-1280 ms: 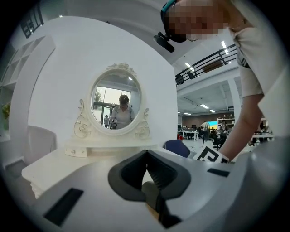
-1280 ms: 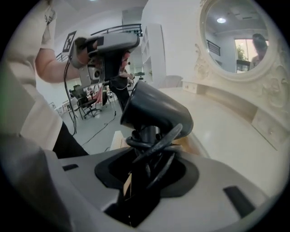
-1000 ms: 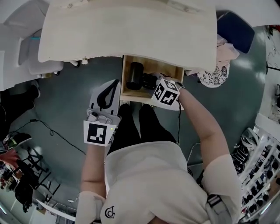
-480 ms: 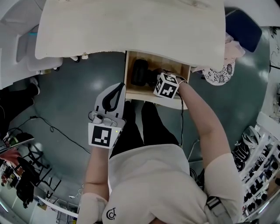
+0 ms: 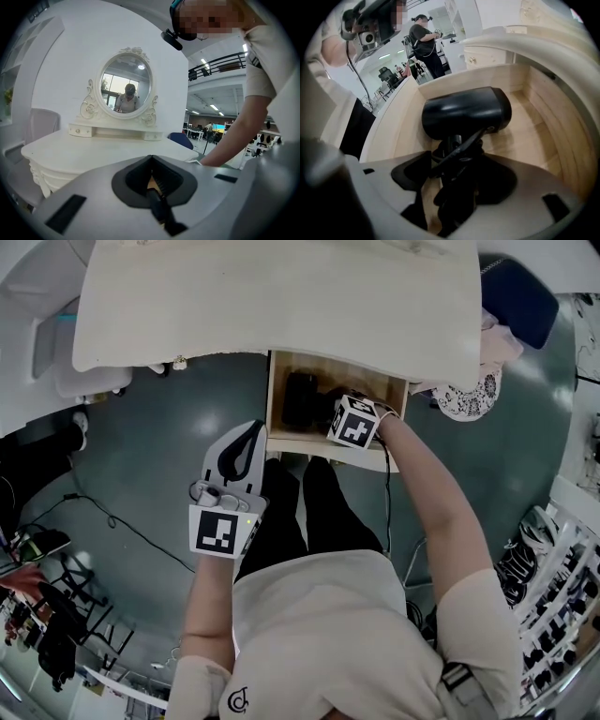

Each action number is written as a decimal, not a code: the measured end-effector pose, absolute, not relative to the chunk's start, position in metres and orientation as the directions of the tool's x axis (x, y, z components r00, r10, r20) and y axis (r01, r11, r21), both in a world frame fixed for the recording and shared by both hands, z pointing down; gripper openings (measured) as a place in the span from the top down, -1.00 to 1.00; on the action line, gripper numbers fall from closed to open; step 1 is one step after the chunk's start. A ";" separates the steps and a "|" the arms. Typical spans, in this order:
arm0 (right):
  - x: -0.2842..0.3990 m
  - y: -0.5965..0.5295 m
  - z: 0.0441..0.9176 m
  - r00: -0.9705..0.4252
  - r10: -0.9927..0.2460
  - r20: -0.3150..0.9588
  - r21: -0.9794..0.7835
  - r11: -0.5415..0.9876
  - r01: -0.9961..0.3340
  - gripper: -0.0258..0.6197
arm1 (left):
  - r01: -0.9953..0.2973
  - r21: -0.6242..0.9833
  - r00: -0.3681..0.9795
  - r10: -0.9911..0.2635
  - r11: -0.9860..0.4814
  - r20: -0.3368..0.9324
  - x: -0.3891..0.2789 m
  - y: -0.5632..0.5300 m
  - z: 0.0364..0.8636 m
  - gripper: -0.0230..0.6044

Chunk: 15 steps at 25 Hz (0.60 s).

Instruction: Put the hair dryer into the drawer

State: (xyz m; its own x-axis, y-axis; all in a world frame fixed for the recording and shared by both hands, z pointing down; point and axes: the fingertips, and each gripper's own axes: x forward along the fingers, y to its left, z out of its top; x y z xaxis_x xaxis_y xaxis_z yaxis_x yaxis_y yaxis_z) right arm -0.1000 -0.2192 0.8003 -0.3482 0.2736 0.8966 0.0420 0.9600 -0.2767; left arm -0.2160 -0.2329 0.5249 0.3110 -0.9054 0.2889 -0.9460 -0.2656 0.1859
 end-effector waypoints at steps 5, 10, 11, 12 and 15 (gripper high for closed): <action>-0.101 -0.228 0.791 -0.339 0.229 0.913 -0.240 0.971 0.010 -0.12 | -0.940 0.187 0.329 -0.899 -0.284 0.289 -0.215 -0.230 0.522 0.89; -0.110 -0.247 0.755 -0.390 0.122 0.913 -0.154 0.987 -0.052 0.02 | -0.935 0.188 0.344 -0.901 -0.302 0.266 -0.215 -0.233 0.509 0.89; -0.111 -0.251 0.744 -0.414 0.093 0.905 -0.139 0.987 -0.081 0.13 | -0.933 0.181 0.352 -0.896 -0.311 0.270 -0.215 -0.232 0.508 0.89; -0.113 -0.255 0.732 -0.441 0.065 0.895 -0.127 0.986 -0.112 0.26 | -0.931 0.171 0.358 -0.891 -0.321 0.278 -0.215 -0.231 0.507 0.89; -0.119 -0.266 0.695 -0.511 -0.018 0.860 -0.097 0.975 -0.198 0.56 | -0.930 0.149 0.366 -0.889 -0.337 0.275 -0.215 -0.233 0.495 0.89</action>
